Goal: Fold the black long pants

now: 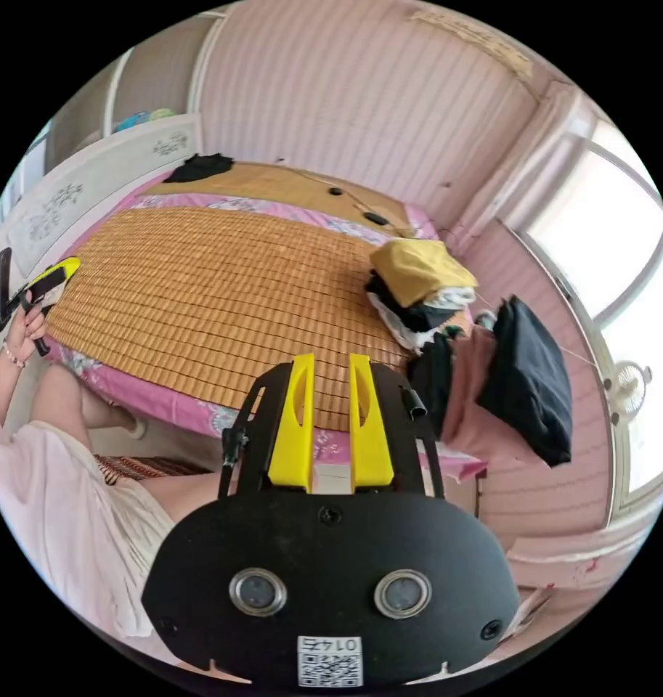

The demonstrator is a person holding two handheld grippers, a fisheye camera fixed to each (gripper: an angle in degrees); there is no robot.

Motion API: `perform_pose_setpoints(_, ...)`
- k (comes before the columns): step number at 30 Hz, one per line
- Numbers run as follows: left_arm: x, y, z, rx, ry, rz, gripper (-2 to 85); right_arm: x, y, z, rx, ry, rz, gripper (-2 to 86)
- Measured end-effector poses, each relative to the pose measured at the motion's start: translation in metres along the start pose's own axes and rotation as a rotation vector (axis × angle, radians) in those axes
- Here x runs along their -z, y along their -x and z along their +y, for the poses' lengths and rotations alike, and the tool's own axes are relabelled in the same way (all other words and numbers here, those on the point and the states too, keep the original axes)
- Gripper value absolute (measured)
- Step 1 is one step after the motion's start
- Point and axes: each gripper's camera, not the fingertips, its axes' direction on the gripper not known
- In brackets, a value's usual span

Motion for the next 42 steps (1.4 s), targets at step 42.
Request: perform_pose_setpoints(42,0.153,0.018,-0.247,0.052,-0.327,-0.263,-1.0,0.312,-0.102,-0.167,0.22,-0.824,-0.94,0.3)
